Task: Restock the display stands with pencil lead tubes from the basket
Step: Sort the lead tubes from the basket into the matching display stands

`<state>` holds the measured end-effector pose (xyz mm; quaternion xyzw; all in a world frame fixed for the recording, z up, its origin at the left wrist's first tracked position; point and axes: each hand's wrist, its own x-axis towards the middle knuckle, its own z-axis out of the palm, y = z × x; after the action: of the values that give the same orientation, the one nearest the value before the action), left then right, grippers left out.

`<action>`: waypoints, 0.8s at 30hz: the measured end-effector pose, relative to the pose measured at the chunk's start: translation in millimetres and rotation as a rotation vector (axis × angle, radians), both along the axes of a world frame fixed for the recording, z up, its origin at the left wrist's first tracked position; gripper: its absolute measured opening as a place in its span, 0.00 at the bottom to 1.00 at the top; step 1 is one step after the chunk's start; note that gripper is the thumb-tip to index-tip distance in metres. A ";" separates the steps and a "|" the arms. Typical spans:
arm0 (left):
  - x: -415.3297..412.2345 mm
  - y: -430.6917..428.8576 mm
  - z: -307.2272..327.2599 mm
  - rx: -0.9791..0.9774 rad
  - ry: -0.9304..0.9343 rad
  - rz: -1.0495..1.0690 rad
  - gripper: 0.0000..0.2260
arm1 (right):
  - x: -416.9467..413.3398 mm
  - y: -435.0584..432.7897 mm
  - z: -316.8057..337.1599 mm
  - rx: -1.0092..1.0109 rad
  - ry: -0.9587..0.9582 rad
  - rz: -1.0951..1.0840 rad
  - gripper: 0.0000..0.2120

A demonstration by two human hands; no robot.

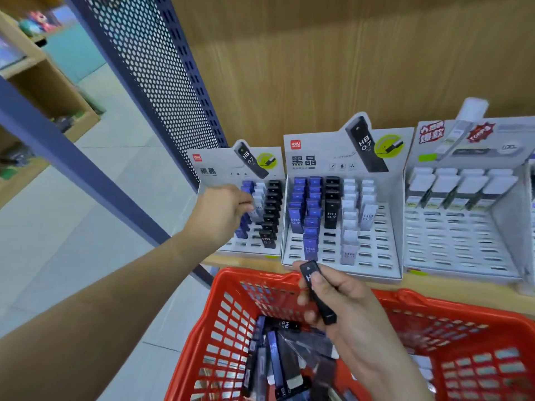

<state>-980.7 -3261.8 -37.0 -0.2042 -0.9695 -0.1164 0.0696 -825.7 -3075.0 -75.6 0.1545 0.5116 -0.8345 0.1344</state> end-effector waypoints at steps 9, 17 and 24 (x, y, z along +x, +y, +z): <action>-5.6 4.6 -14.8 -0.031 -0.001 -0.054 0.08 | 1.4 -2.7 0.6 -0.087 -0.058 -0.030 0.13; 6.2 16.7 -4.9 0.110 -0.011 0.155 0.06 | 0.0 -1.5 4.7 -0.128 -0.014 -0.111 0.05; 80.9 17.4 43.0 0.628 -0.672 0.028 0.07 | -3.4 -6.8 11.0 -0.252 -0.021 -0.313 0.12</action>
<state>-899.7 -3244.4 6.0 -0.1112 -0.8587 -0.4634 -0.1885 -829.1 -3081.8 -64.6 0.2228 0.3714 -0.9010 0.0265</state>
